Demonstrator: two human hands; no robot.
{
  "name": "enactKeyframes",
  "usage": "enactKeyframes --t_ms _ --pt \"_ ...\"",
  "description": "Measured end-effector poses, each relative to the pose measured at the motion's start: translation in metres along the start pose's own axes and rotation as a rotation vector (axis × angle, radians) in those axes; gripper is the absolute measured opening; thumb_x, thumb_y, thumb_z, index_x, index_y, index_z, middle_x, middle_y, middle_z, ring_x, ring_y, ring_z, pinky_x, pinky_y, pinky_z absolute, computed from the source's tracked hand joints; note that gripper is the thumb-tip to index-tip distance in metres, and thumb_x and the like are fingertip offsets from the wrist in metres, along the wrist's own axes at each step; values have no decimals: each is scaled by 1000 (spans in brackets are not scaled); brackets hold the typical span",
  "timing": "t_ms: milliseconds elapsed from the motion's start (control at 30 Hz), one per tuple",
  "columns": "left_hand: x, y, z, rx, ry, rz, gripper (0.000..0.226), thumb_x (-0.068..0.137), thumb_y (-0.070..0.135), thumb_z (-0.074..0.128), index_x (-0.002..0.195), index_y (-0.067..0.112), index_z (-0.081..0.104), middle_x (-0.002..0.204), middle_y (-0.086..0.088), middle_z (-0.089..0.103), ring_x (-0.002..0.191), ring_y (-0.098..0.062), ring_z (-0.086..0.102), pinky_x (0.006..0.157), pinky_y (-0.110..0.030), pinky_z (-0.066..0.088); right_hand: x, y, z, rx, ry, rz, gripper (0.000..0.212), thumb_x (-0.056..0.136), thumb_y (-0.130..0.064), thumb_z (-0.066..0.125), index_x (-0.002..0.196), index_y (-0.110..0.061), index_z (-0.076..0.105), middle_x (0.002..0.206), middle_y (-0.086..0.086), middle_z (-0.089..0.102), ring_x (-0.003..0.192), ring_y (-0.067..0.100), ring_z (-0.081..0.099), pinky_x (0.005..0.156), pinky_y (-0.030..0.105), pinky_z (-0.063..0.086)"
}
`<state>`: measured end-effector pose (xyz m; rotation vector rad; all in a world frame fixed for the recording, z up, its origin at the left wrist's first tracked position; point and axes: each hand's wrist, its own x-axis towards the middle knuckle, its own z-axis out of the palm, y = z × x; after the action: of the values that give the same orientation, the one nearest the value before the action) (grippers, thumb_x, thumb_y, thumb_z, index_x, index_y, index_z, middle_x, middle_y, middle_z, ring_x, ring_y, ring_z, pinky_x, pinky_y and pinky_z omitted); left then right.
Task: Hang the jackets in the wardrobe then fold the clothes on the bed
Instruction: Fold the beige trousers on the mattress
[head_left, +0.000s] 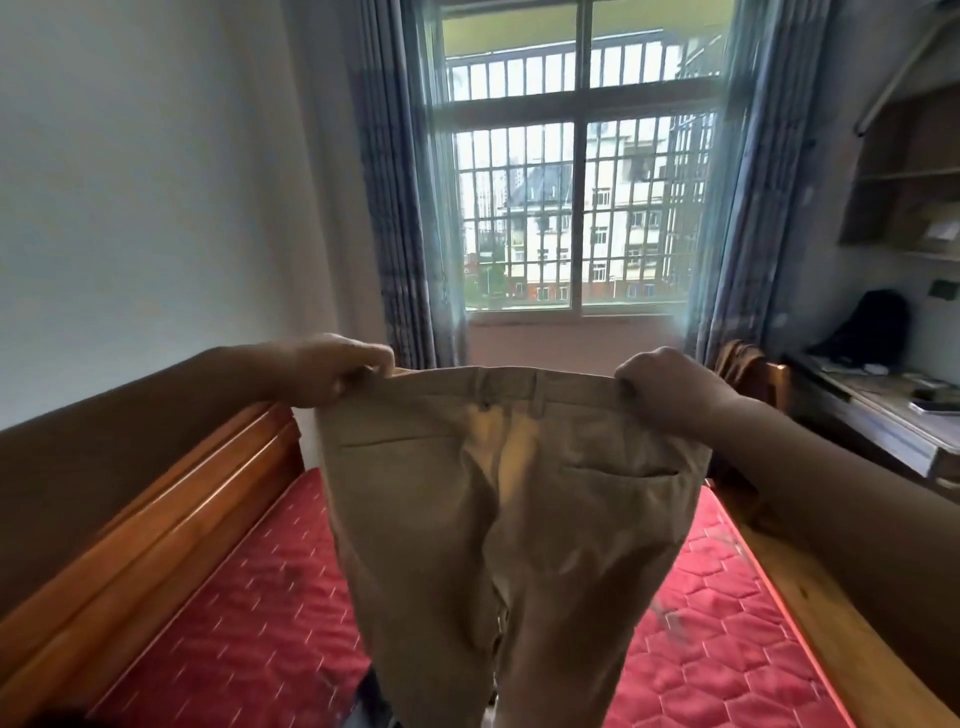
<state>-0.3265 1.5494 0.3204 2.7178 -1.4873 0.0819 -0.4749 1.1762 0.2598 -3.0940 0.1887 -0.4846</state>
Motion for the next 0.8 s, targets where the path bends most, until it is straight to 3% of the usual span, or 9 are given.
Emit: enactKeyframes --t_ms 100,200,333,400,467,567,633,700,800 --pt "-2 9 7 -24 -137 -81 36 84 -14 55 100 16 69 96 -4 67 91 -21 64 82 -33 55 -5 -2 5 25 -23 13 23 77 -20 50 55 -29 49 81 5 64 84 32 64 78 46 57" --pt "-5 14 16 -97 -121 -132 29 83 -11 60 100 9 74 98 -8 70 95 -23 66 87 -44 55 -14 -6 14 47 -5 58 16 74 -16 51 67 -22 64 86 7 69 85 30 64 78 44 57" --pt "-12 24 30 -133 -18 -152 15 86 16 76 100 10 77 98 -1 70 92 -17 66 85 -40 55 -19 -7 25 141 55 93 19 80 -19 54 75 -15 72 85 7 69 86 29 64 80 38 54" --pt "-16 29 35 -170 39 -189 28 88 36 75 98 10 78 96 1 69 88 -15 66 81 -38 57 -20 -6 28 164 84 74 20 85 -24 57 75 -16 73 83 4 70 83 26 63 78 35 52" --pt "-19 32 36 -183 107 -216 36 92 42 67 93 7 78 95 0 70 84 -16 66 75 -32 56 -21 -5 28 168 101 33 23 88 -32 60 79 -18 74 84 1 70 83 24 63 79 35 50" --pt "-19 35 39 -174 231 -268 50 100 45 51 86 5 78 87 -2 70 70 -13 63 61 -22 46 -21 -3 28 192 124 -3 39 93 -50 60 78 -17 73 80 -3 65 79 22 62 78 38 50" --pt "-15 34 42 -219 324 -314 59 103 46 43 81 0 73 77 -12 68 64 -19 62 65 -30 48 -18 -5 28 215 170 -8 45 96 -54 57 76 -17 73 77 -5 62 79 22 60 78 38 48" --pt "-13 29 42 -266 402 -283 50 104 38 49 75 4 71 74 -11 67 68 -23 63 72 -37 52 -16 -6 26 269 244 9 43 97 -52 56 79 -17 76 79 -5 63 80 21 60 78 38 48" --pt "-10 16 40 -277 459 -190 19 94 23 68 77 19 75 79 2 68 74 -15 65 76 -40 53 -16 0 22 325 354 90 30 96 -37 62 89 -13 78 89 4 71 86 26 64 80 37 50"
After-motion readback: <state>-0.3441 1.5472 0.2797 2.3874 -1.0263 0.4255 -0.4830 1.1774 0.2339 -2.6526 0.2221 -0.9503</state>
